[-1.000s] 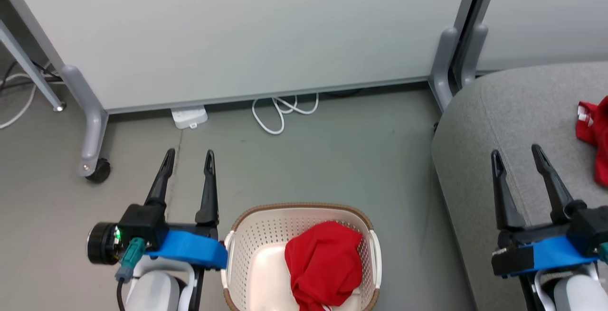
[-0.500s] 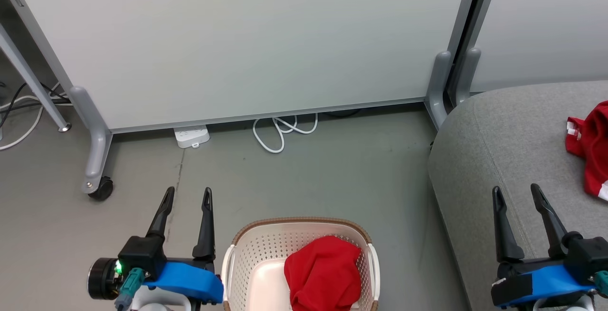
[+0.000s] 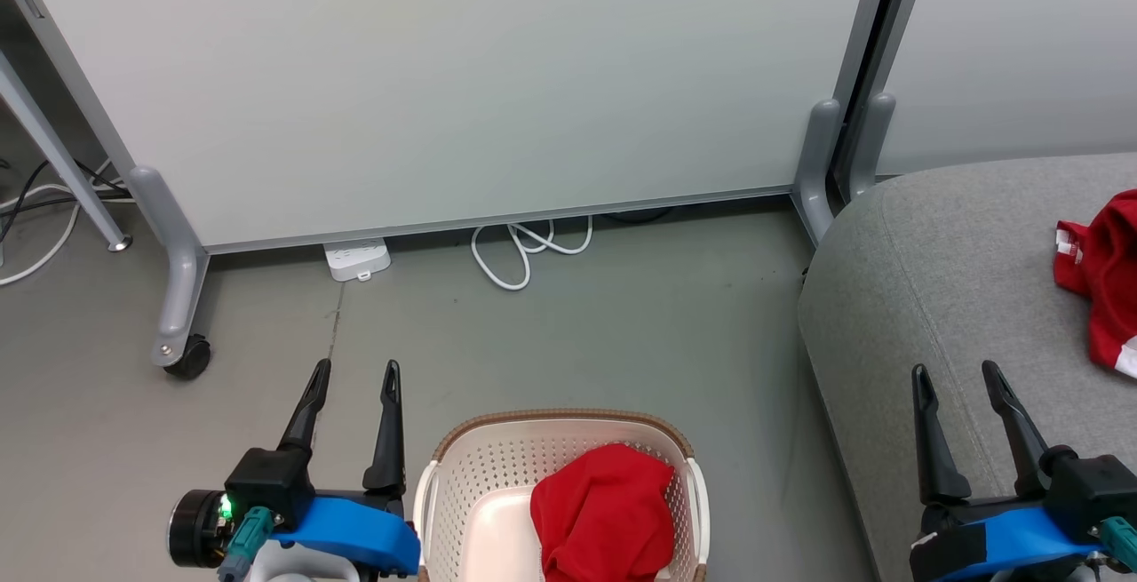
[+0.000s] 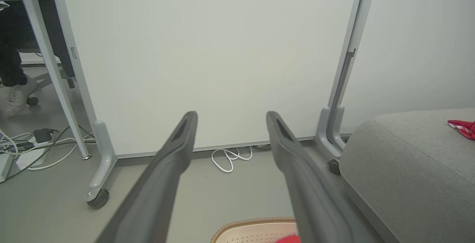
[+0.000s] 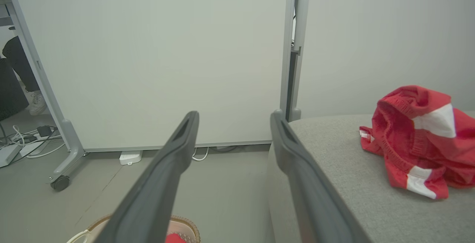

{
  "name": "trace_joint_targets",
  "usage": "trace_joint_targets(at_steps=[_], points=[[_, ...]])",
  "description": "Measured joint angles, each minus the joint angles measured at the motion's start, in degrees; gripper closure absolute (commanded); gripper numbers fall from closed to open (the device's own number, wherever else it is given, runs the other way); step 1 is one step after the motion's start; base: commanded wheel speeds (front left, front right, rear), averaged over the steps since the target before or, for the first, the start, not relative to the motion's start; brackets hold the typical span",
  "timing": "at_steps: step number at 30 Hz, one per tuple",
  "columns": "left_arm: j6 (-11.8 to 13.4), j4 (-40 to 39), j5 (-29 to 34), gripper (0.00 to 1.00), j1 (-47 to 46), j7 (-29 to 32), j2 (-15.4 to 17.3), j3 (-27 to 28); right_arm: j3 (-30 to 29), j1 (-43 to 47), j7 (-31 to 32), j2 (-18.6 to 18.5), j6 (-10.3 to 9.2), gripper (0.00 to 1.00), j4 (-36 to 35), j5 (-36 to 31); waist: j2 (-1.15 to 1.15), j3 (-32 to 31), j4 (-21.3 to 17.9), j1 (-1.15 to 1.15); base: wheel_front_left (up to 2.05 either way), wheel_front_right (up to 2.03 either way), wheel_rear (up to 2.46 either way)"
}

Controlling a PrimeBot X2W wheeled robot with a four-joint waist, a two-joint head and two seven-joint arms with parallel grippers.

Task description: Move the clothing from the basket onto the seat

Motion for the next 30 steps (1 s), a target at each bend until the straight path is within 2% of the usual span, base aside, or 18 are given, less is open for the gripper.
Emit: trace_joint_targets(at_steps=[13, 21, 30], points=[[-0.35, 0.82, 0.46, 0.0, -0.16, 0.0, 0.01, -0.6, 0.25, -0.08, 0.0, 0.26, 0.0, 0.0, 0.31, 0.05, 0.0, 0.02, -0.07, 0.0, 0.0, 0.0, 0.0], [-1.35, 3.67, 2.13, 0.0, -3.09, 0.0, -0.04, -4.31, 1.74, -1.44, 0.0, 0.02, 0.0, 0.0, 0.46, 0.03, 0.0, 0.95, -1.59, 0.0, 0.0, 0.0, 0.0], [-1.85, 12.65, 2.87, 0.0, -9.78, 0.0, 0.4, -10.43, 3.87, -6.45, 0.0, -1.23, 0.0, 0.0, -0.3, 0.1, 0.0, 4.83, -4.23, 0.0, 0.0, 0.0, 0.0]])
